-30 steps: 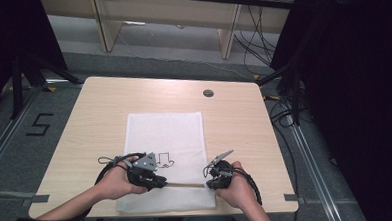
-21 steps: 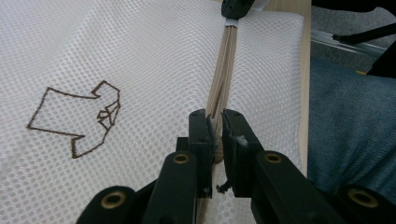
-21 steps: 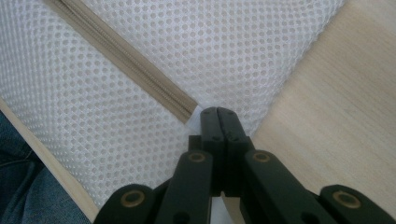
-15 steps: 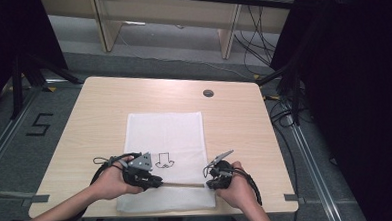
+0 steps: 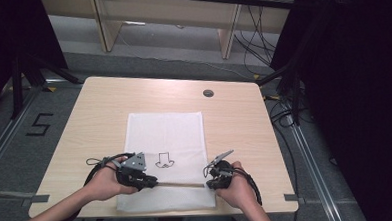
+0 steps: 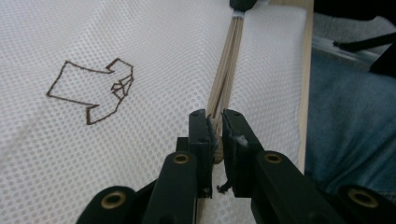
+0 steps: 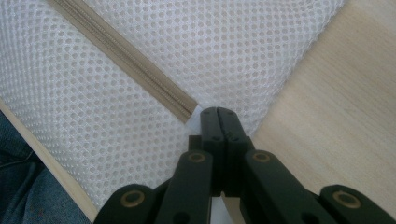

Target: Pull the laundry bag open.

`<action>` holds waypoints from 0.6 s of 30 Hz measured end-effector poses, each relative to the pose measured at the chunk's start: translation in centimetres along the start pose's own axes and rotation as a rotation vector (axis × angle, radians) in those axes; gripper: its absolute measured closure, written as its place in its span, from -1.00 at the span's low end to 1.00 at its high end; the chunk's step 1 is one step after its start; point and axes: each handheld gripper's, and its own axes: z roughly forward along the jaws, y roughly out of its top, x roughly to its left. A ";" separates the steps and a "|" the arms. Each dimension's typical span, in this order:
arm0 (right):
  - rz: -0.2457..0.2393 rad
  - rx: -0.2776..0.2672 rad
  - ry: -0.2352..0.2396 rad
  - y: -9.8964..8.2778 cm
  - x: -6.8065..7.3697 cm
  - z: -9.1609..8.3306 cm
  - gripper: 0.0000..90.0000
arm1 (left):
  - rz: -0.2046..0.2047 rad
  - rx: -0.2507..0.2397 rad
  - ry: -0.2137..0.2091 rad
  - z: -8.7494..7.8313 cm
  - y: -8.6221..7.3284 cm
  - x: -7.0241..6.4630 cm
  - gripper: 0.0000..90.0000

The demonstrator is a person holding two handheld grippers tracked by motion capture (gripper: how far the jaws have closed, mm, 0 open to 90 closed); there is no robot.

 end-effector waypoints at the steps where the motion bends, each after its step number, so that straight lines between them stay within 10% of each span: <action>1: -0.001 0.000 -0.001 0.0 0.0 0.0 1.00 | -0.004 -0.002 0.000 0.0 0.0 -0.1 0.83; 18: 0.002 0.000 -0.001 0.0 0.0 0.0 1.00 | 0.001 -0.010 0.014 -0.9 -0.9 0.1 0.83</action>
